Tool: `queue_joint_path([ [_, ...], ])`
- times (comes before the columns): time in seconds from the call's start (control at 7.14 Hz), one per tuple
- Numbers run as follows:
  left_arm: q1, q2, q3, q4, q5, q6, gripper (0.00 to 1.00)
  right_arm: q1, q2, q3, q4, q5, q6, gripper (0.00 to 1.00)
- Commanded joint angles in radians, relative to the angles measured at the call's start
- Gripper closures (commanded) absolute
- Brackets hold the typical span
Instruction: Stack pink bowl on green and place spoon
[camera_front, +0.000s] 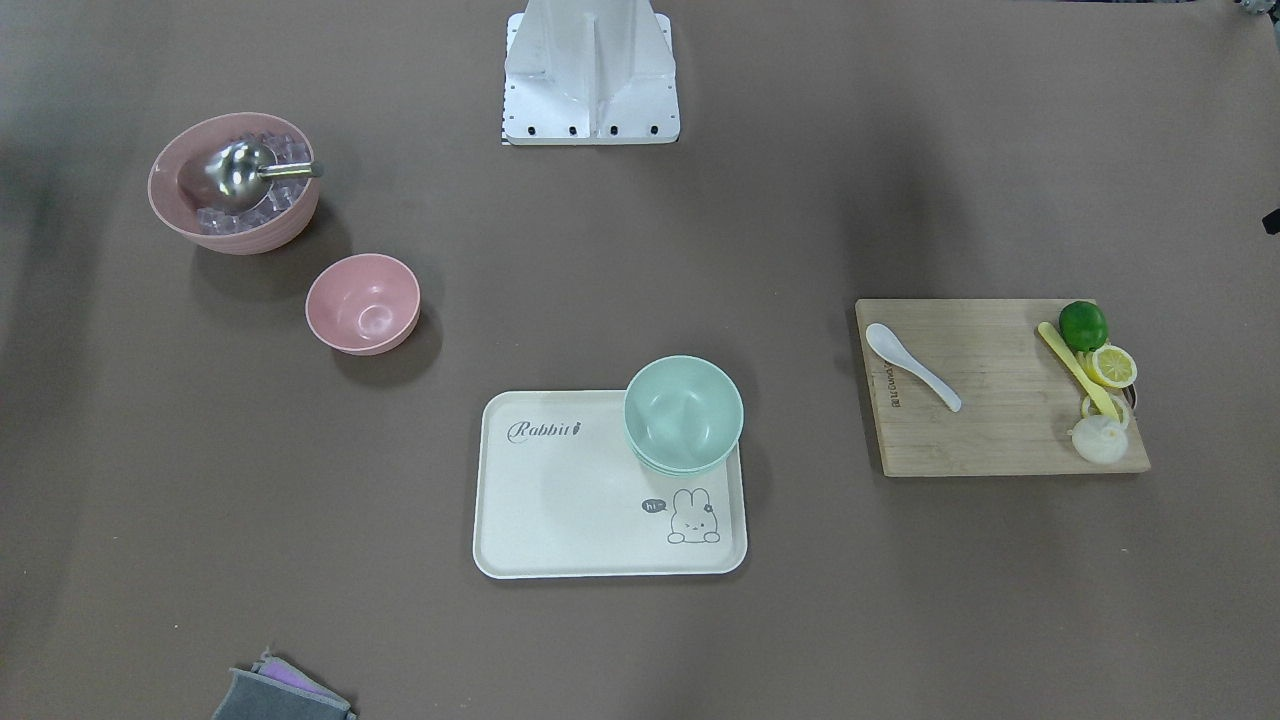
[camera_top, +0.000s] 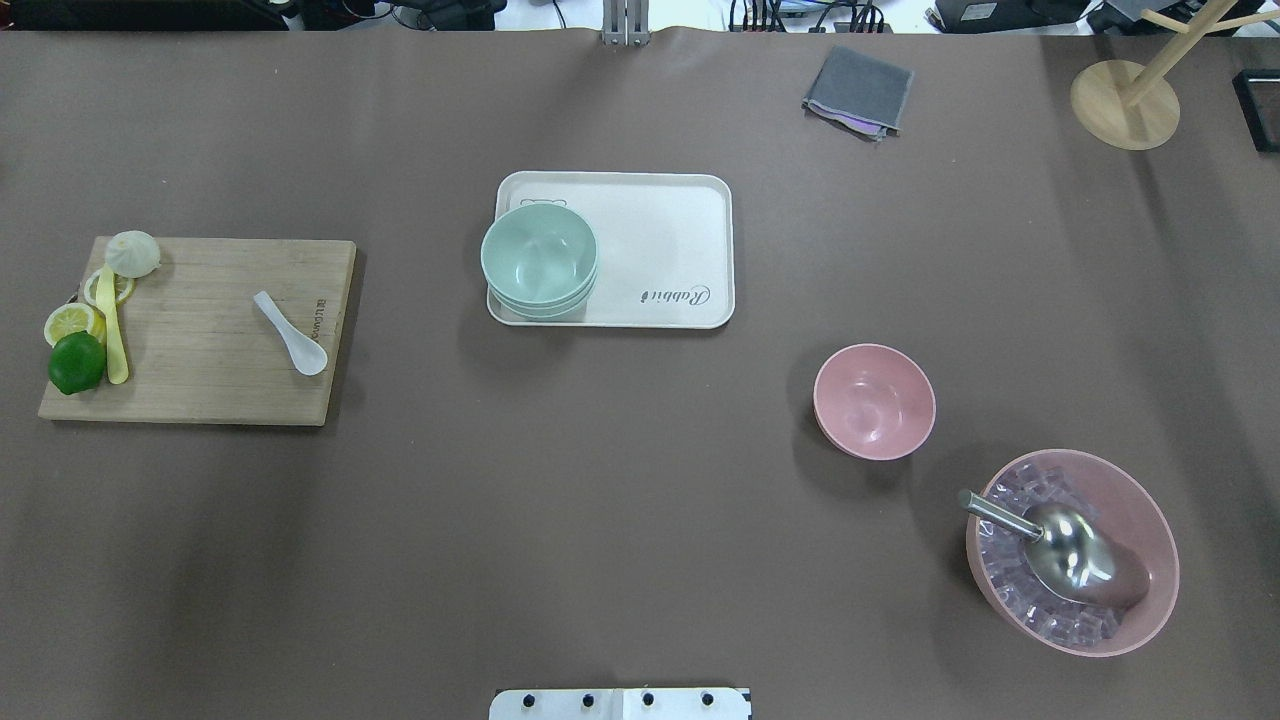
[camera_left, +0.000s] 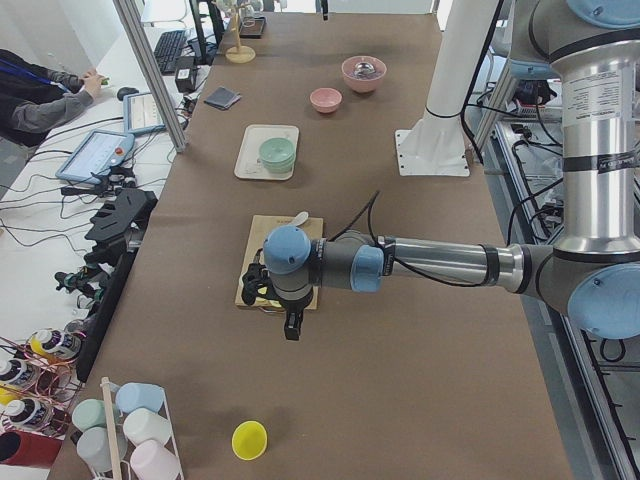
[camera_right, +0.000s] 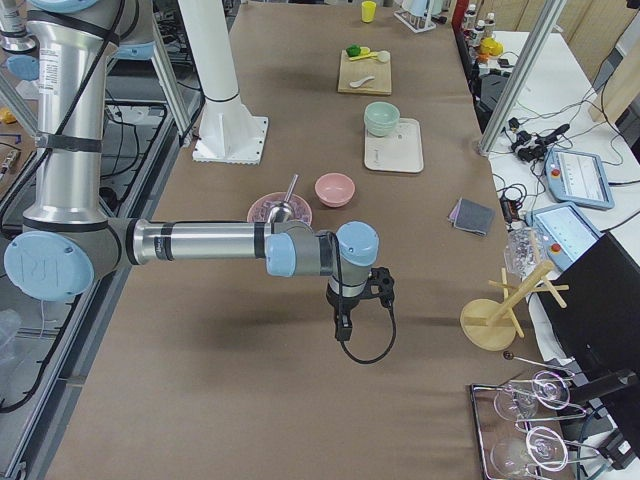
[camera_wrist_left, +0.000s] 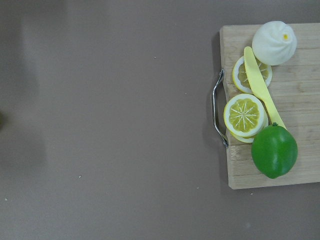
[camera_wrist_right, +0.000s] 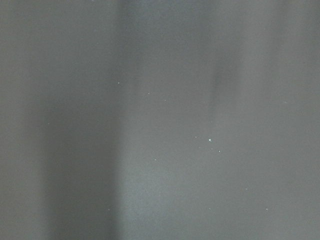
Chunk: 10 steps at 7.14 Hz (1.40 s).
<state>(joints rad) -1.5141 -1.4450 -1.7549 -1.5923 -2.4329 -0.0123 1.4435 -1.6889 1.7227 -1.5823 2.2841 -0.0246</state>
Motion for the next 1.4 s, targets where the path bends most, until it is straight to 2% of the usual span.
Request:
queue_joint_path([
  [0.0, 0.0, 0.0, 0.002, -0.002, 0.0, 0.0, 0.02, 0.0, 0.0, 0.0, 0.001, 0.0, 0.0, 0.0],
  [0.28, 0.0, -0.003, -0.003, -0.002, -0.002, 0.0, 0.02, 0.0, 0.002, 0.003, 0.001, 0.002, -0.003, 0.0],
  [0.84, 0.0, -0.012, -0.029, -0.003, -0.006, 0.0, 0.02, 0.002, 0.003, 0.071, 0.001, 0.005, -0.009, 0.0],
  [1.12, -0.002, -0.029, -0.061, -0.015, -0.011, 0.0, 0.02, 0.0, 0.015, 0.138, 0.001, 0.006, 0.0, 0.0],
  [1.26, -0.002, -0.038, -0.072, -0.1, -0.012, -0.008, 0.02, 0.001, 0.014, 0.194, 0.001, 0.006, 0.002, 0.0],
])
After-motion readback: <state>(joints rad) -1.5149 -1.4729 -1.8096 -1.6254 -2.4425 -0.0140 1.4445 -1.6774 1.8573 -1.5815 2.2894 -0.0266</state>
